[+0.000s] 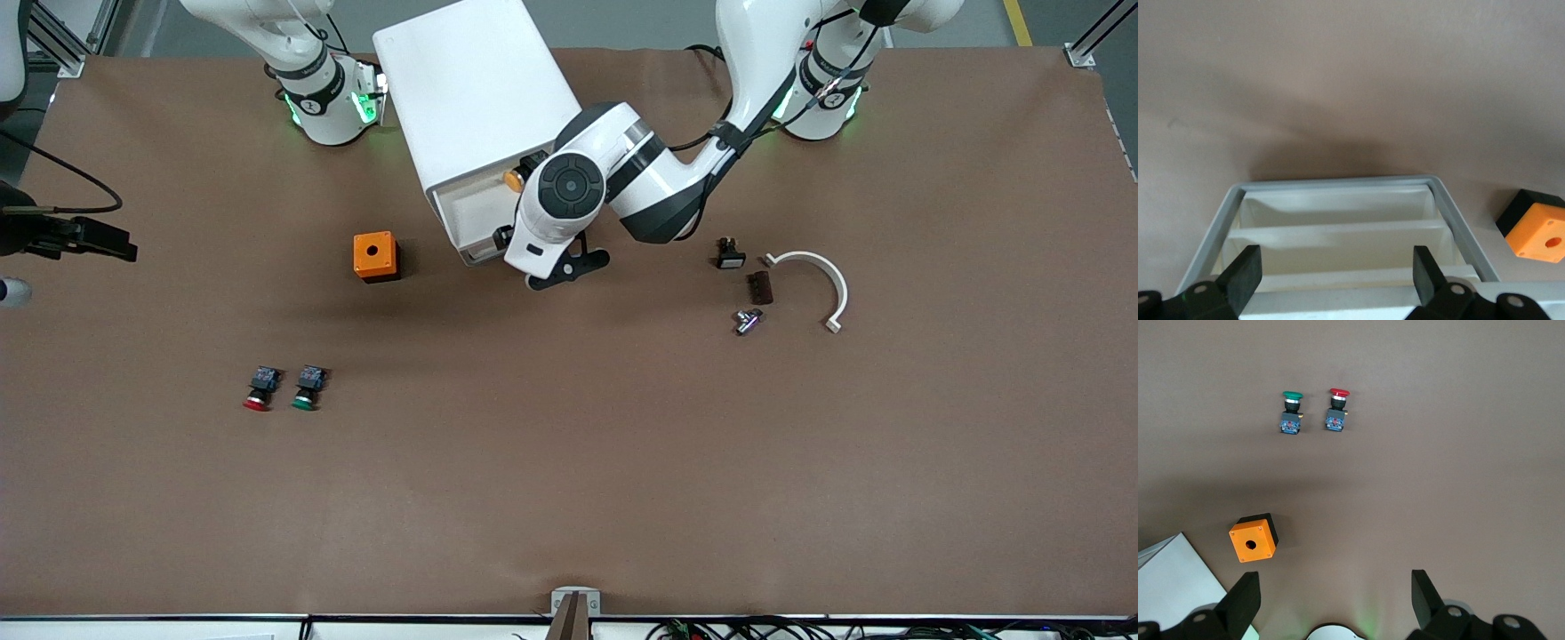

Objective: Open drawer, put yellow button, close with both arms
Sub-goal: 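Push the drawer shut with the left gripper while the right gripper withdraws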

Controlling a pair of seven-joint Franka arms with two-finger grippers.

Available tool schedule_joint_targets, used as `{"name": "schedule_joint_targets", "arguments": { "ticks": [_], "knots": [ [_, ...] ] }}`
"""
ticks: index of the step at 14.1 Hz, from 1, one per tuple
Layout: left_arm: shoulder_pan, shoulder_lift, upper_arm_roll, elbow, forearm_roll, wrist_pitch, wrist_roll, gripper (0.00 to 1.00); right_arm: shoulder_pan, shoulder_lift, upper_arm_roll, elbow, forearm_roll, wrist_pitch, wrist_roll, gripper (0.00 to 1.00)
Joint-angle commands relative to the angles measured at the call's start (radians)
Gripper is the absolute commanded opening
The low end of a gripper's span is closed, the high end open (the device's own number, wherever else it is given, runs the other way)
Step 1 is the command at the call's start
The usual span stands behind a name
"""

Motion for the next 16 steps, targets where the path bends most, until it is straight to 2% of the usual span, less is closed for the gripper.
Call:
{"name": "schedule_joint_targets", "arguments": {
  "ticks": [1,6,12,16],
  "knots": [
    [-0.006,-0.025,-0.033,-0.025,-0.025,0.002,-0.044,1.00,-0.026,0.004,0.021,0.028,-0.010,-0.046,0.007,1.00],
    [-0.029,-0.019,-0.059,-0.030,-0.039,0.002,-0.104,1.00,-0.022,0.004,0.022,0.138,-0.025,-0.066,0.012,1.00],
    [-0.049,-0.013,-0.062,-0.031,-0.091,0.004,-0.106,1.00,-0.101,-0.054,0.016,0.129,0.070,-0.159,0.000,1.00],
    [-0.051,-0.013,-0.062,-0.028,-0.091,0.005,-0.109,1.00,-0.097,-0.082,0.022,0.127,0.076,-0.182,0.000,1.00]
  ]
}}
